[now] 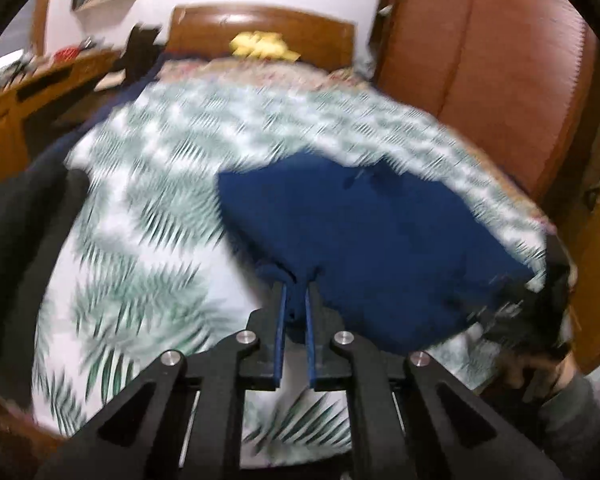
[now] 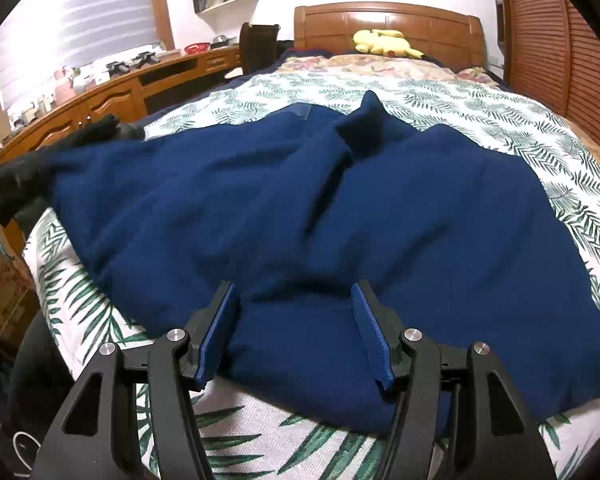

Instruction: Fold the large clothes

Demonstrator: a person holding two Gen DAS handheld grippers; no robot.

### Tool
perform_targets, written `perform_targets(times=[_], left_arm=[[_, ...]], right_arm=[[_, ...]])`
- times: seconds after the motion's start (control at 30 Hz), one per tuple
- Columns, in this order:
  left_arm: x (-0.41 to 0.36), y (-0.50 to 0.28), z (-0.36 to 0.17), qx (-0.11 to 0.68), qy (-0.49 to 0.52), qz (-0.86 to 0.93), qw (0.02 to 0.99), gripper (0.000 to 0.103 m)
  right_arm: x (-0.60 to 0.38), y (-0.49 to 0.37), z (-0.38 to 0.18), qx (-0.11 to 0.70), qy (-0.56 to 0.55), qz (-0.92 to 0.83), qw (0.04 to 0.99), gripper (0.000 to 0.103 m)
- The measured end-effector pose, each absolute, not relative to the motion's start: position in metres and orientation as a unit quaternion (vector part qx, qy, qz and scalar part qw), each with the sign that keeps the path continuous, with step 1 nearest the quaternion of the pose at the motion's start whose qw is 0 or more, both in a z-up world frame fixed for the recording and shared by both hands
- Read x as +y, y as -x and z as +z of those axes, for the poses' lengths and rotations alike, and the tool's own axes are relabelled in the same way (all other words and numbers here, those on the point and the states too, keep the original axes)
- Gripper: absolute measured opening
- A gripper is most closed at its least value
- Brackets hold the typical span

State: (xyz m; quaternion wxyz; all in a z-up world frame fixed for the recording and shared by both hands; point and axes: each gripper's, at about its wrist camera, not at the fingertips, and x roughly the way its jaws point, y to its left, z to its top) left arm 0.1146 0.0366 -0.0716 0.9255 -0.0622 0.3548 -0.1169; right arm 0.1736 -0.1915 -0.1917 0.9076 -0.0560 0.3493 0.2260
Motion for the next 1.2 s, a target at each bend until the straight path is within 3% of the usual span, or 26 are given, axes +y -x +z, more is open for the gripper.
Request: perform_targets(times=[0.23,0.67,0.93,1.2], left_arm=[[-0.064,-0.145,-0.002,0.31,-0.02,-0.199,0.929,0.003],[-0.266,-0.167,0.021,0.295,-0.091,-0.342,0.888,0.002],[-0.288,-0.183,-0.021,0.35,-0.094,-0.32,0.875,0.006],[-0.267,-0.164,-0.016,0.344,-0.102,-0.305,0.882,0.011]], right_arm=[[-0.236,-0.166,-0.17,0.344,0.05,0.177,0.921,0.06],[-0.36,-0.131,-0.157,0.345,0.059,0.067,0.934,0.06],[-0.395,-0.117,-0.159,0.352,0.03,0.047,0.934,0.06],[-0.391,-0.122,-0.146,0.343,0.027,0.048,0.938,0.06]])
